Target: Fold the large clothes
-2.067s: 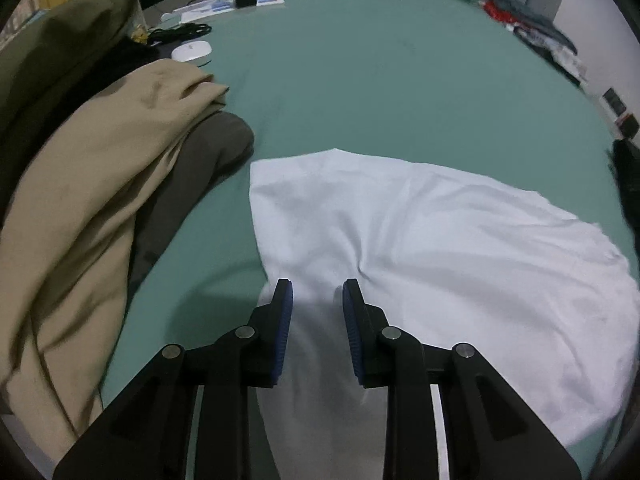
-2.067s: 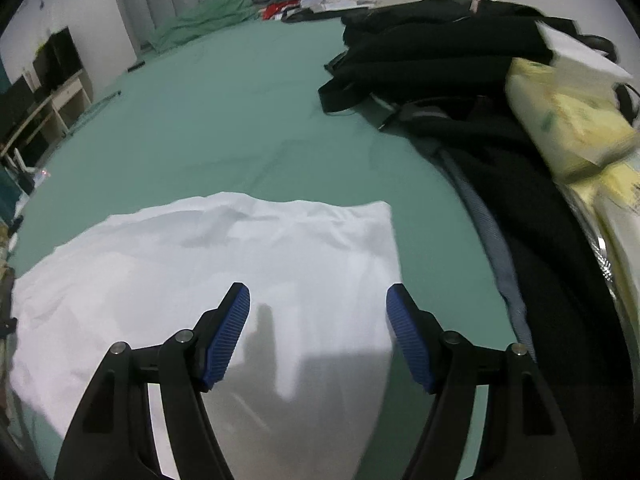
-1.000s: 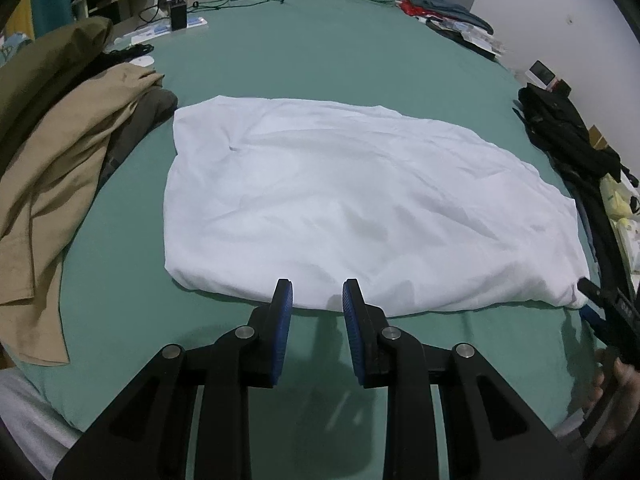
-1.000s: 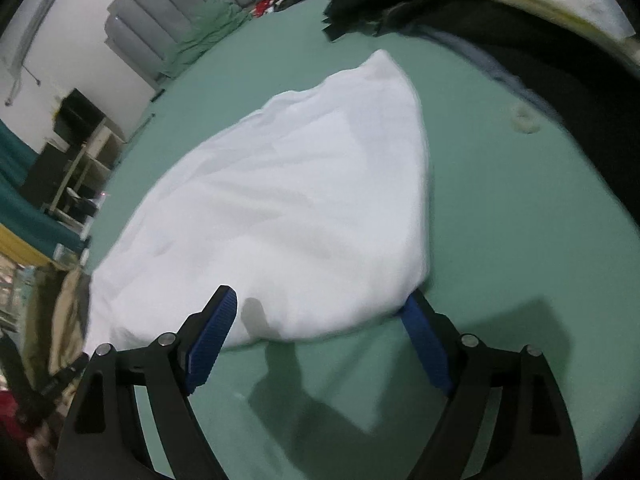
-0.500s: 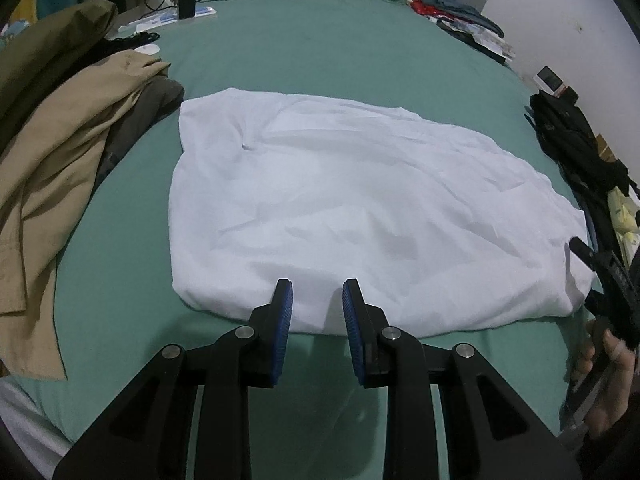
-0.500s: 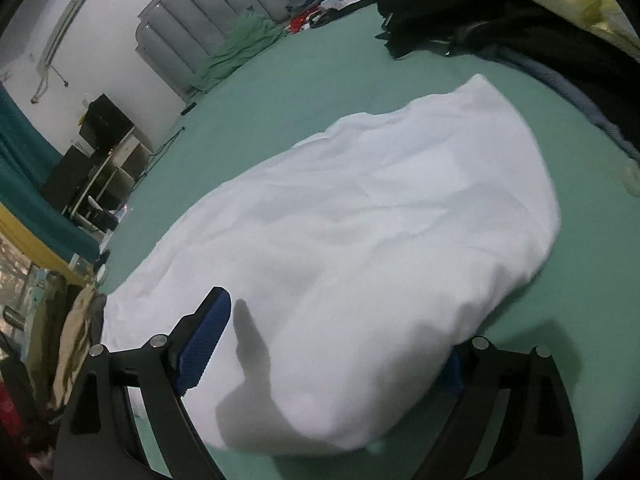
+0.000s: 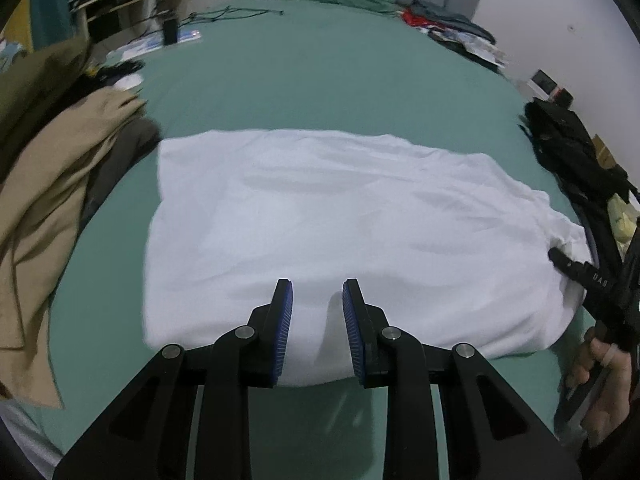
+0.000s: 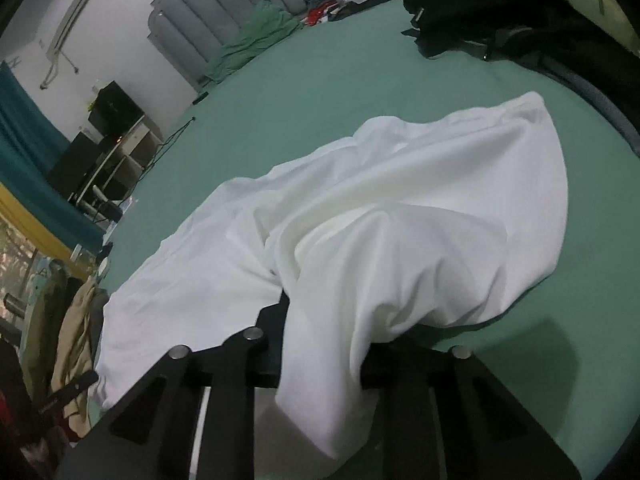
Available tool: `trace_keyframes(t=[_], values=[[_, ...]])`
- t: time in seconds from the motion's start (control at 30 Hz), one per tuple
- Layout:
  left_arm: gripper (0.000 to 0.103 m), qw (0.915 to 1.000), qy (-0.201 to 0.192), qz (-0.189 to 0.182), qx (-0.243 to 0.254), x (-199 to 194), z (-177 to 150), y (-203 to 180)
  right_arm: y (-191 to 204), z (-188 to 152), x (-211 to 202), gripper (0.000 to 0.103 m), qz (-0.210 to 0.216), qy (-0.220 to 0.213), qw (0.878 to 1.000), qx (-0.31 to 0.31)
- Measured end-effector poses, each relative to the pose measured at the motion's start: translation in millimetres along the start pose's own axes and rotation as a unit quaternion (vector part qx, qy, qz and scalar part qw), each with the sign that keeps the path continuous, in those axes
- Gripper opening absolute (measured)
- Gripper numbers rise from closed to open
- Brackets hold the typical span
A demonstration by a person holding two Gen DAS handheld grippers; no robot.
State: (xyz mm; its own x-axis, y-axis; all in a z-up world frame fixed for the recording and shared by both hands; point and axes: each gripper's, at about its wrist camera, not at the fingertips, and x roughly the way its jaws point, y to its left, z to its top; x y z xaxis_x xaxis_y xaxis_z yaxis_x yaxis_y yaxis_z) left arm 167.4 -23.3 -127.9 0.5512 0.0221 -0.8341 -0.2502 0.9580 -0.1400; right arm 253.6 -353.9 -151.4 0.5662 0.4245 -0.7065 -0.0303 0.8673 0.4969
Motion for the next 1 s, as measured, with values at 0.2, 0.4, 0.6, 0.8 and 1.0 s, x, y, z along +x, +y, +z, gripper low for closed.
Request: trace_keyframes(t=[0.2, 0.4, 0.6, 0.8, 1.0], values=[[0.028, 0.999, -0.015, -0.022, 0.037, 5.4, 15.7, -57.7, -6.6, 0.5, -13.7, 0.017, 0.011, -0.005, 1.0, 0.008], [0.028, 0.9951, -0.019, -0.059, 0.077, 20.4, 24.6, -123.0, -11.7, 0.1, -26.6, 0.017, 0.0, -0.016, 1.0, 0.004], [0.028, 0.9897, 0.01, -0.095, 0.107, 40.7, 17.8, -168.7, -31.0, 8.8, -46.7, 0.017, -0.018, -0.036, 0.999, 0.016], [0.028, 0.983, 0.065, -0.105, 0.135, 75.4, -0.5, -202.5, -40.0, 18.0, -72.5, 0.017, -0.037, -0.058, 0.998, 0.013], [0.028, 0.9827, 0.059, -0.103, 0.142, 75.0, -3.0, -211.6, -28.0, 23.8, -81.2, 0.015, -0.054, -0.069, 0.996, -0.007]])
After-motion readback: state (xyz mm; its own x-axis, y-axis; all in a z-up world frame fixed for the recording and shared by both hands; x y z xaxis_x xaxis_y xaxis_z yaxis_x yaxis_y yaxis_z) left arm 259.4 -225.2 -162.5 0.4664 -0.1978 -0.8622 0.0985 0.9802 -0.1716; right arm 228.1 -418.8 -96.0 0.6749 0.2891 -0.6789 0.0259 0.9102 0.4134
